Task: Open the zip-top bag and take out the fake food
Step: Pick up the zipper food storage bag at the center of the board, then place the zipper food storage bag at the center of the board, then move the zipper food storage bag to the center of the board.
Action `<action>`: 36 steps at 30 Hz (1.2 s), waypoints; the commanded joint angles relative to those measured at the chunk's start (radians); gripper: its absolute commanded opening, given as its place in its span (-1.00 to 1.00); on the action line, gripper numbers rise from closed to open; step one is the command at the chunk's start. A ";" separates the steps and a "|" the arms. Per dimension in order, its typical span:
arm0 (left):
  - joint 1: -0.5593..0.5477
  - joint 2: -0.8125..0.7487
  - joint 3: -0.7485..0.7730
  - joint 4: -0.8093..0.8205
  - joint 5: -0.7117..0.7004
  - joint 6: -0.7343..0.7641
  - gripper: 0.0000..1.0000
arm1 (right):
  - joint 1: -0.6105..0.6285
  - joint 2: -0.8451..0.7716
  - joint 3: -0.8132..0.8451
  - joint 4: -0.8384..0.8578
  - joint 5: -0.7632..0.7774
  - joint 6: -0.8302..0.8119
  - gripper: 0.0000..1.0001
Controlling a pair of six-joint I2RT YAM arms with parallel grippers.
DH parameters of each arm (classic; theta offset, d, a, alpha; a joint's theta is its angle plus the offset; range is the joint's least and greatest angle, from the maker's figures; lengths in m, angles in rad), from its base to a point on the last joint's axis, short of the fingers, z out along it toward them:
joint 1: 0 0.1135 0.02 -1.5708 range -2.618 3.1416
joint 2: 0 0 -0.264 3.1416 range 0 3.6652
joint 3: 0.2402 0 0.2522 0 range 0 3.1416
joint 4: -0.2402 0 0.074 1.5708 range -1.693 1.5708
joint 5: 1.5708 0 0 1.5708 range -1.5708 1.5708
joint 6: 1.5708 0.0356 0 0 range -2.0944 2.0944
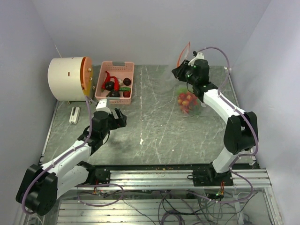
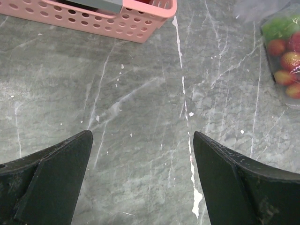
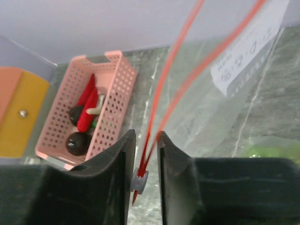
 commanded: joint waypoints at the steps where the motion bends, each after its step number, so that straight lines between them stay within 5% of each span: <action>1: -0.002 0.015 -0.009 0.061 0.035 0.011 0.98 | -0.043 0.065 -0.035 -0.007 -0.086 0.004 -0.20; 3: -0.002 0.023 -0.009 0.066 0.041 0.013 0.98 | -0.045 0.043 -0.042 -0.077 -0.002 -0.054 0.15; 6: -0.002 0.034 -0.017 0.083 0.047 0.011 0.98 | -0.052 -0.028 -0.100 -0.119 0.150 -0.109 0.40; 19: -0.002 0.120 -0.016 0.161 0.109 0.003 0.98 | -0.134 -0.038 -0.292 -0.168 0.370 -0.113 0.79; 29: -0.003 0.104 -0.032 0.207 0.149 -0.034 0.98 | -0.095 -0.053 -0.515 -0.014 0.036 -0.022 0.79; 36: -0.020 0.133 -0.024 0.234 0.161 -0.033 0.99 | 0.181 -0.132 -0.568 0.028 0.005 0.051 0.79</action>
